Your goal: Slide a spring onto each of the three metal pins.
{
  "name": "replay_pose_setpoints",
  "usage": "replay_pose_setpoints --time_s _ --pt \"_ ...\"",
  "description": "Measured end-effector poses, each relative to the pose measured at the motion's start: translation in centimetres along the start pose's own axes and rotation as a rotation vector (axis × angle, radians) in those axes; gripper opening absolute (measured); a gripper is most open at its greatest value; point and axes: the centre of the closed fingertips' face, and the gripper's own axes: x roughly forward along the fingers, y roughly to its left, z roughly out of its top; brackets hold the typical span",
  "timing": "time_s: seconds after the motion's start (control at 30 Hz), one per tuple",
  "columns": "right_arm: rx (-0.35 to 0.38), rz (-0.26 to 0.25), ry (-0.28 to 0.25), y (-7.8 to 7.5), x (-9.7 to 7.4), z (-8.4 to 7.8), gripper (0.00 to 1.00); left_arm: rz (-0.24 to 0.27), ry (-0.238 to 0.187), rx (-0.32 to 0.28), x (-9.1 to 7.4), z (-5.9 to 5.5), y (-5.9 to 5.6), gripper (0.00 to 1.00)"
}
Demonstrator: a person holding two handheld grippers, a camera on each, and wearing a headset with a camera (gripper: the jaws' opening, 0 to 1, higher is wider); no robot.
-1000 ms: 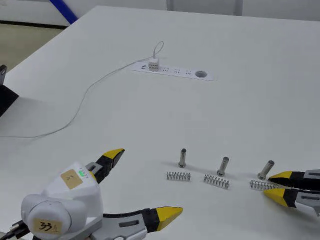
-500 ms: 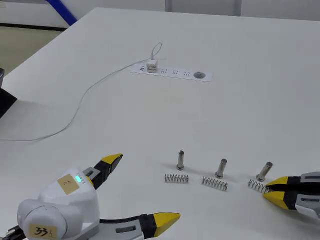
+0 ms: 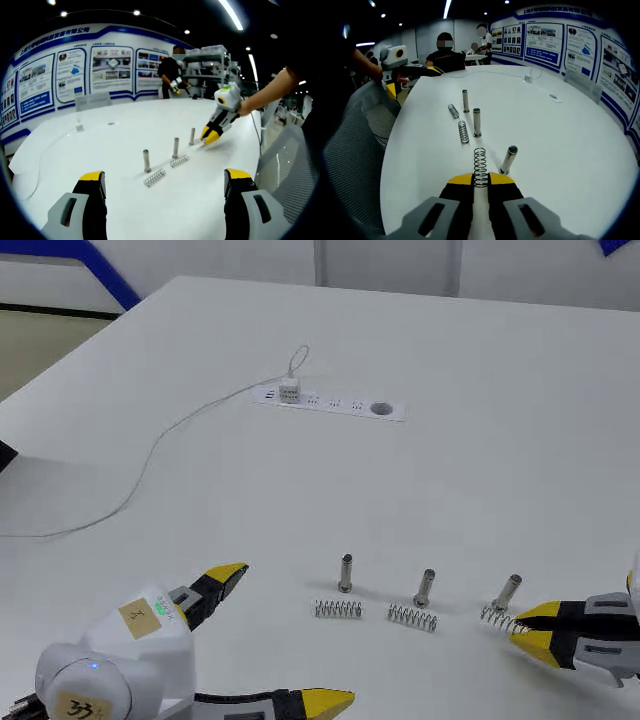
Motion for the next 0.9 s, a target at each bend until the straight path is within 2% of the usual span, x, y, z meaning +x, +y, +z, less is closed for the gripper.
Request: replay_pose_setpoints --time_s 0.13,0.27,0.4,0.5,0.57,0.7,0.77,0.9 --pt "-0.030 0.003 -0.020 0.7 -0.7 1.4 0.10 -0.035 -0.018 -0.012 0.0 0.5 -0.4 0.97" --pt "-0.063 0.014 -0.028 1.4 -1.3 2.7 0.10 -0.066 -0.015 0.001 0.4 0.9 -1.0 0.94" --pt "-0.085 0.021 -0.034 2.4 -1.8 4.2 0.10 -0.105 -0.027 0.037 1.0 2.1 -1.8 0.92" --pt "-0.110 0.019 -0.032 3.0 -2.0 4.9 0.10 -0.139 -0.055 0.036 1.4 3.4 -2.5 0.91" --pt "-0.122 0.027 -0.042 3.6 -2.3 5.5 0.10 -0.165 -0.053 0.059 1.7 3.8 -3.0 0.90" --pt "-0.146 0.038 -0.044 4.5 -2.5 6.2 0.10 -0.219 -0.042 0.079 2.2 4.0 -4.0 0.82" --pt "-0.156 0.048 -0.047 5.0 -2.6 6.7 0.10 -0.274 -0.037 0.052 2.3 4.0 -5.0 0.79" --pt "-0.182 0.070 -0.047 6.1 -2.7 7.5 0.10 -0.311 -0.030 0.067 2.9 4.3 -6.1 0.75"
